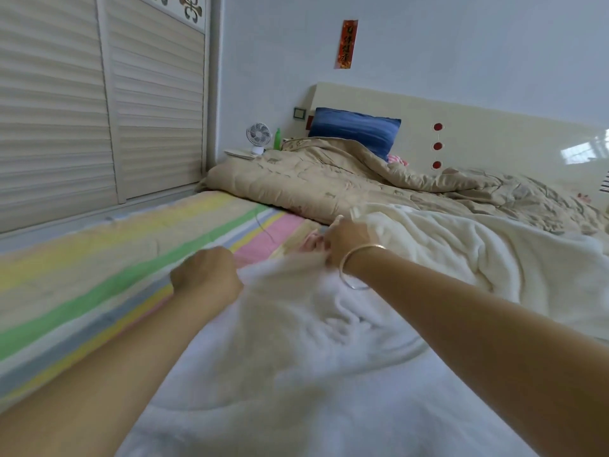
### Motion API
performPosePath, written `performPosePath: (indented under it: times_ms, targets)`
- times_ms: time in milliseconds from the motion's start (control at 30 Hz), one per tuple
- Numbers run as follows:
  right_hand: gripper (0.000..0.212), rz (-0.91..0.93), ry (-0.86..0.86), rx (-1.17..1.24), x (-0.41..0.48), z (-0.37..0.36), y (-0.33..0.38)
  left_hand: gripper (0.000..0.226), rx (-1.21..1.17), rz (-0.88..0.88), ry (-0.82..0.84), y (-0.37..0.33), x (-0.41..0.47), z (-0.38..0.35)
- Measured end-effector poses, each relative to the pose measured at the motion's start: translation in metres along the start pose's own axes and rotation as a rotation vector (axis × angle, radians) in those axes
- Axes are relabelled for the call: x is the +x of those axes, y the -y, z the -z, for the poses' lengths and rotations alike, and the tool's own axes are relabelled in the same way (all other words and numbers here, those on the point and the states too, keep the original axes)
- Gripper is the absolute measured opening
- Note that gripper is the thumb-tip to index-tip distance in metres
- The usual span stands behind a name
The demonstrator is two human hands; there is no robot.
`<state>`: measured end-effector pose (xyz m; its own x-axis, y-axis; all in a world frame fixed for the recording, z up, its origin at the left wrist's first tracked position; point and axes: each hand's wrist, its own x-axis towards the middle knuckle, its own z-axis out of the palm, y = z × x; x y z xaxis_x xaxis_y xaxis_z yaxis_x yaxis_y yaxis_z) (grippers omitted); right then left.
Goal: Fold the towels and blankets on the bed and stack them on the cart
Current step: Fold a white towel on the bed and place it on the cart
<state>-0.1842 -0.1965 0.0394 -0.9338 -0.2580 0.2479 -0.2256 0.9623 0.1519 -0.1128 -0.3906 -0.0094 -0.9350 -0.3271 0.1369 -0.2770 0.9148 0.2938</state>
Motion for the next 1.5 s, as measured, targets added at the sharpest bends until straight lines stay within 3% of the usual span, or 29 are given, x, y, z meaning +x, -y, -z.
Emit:
performPosePath:
  times_ms: [67,133,300,467,567,633,700,767,833,967,1067,1167,1300,1433,1500]
  targets:
    - [0.019,-0.074,-0.339,0.285,0.025,0.008,0.022,0.011,0.065,0.072,-0.242,0.006,0.019,0.007]
    - [0.025,-0.114,-0.467,0.485,0.046,0.011,0.056,0.011,0.101,0.096,-0.322,0.015,0.039,-0.001]
    - [0.039,-0.108,-0.257,0.614,0.093,-0.050,0.116,0.027,0.078,0.150,-0.318,0.036,0.067,-0.061]
    - [0.083,-0.146,-0.018,0.605,0.106,-0.141,0.118,0.036,0.027,0.110,-0.379,0.037,0.080,-0.077]
    - [0.075,-0.123,-0.148,0.715,0.096,-0.142,0.112,0.037,0.014,0.051,-0.415,0.030,0.073,-0.072]
    - [0.049,-0.040,-0.220,0.574,0.082,-0.122,0.105,0.034,0.003,-0.011,-0.396,0.021,0.063,-0.064]
    - [0.031,0.027,-0.240,0.277,0.065,-0.108,0.095,0.030,0.003,-0.102,-0.304,0.013,0.057,-0.067]
    - [0.031,0.041,-0.068,0.003,0.056,-0.107,0.086,0.032,0.000,-0.184,-0.155,0.014,0.054,-0.080]
    - [0.038,0.022,0.114,-0.105,0.063,-0.119,0.077,0.039,0.004,-0.220,-0.027,0.020,0.058,-0.089]
    - [0.057,-0.257,-0.021,0.036,0.081,-0.123,0.051,0.049,0.076,-0.250,0.044,0.024,0.062,-0.095]
    - [0.046,-0.393,-0.035,0.128,0.089,-0.122,0.033,0.050,0.090,-0.262,0.048,0.024,0.064,-0.097]
    - [0.043,-0.387,-0.065,0.144,0.091,-0.125,0.033,0.051,0.081,-0.257,0.060,0.024,0.063,-0.096]
    - [0.032,-0.283,-0.274,0.085,0.101,-0.104,0.046,0.051,0.082,-0.263,0.055,0.025,0.062,-0.095]
    - [0.027,-0.210,-0.476,0.629,0.123,-0.082,0.071,0.052,0.115,-0.214,0.054,0.025,0.062,-0.094]
    - [0.049,-0.097,-0.316,0.733,0.124,-0.106,0.080,0.055,0.112,-0.155,0.060,0.025,0.063,-0.094]
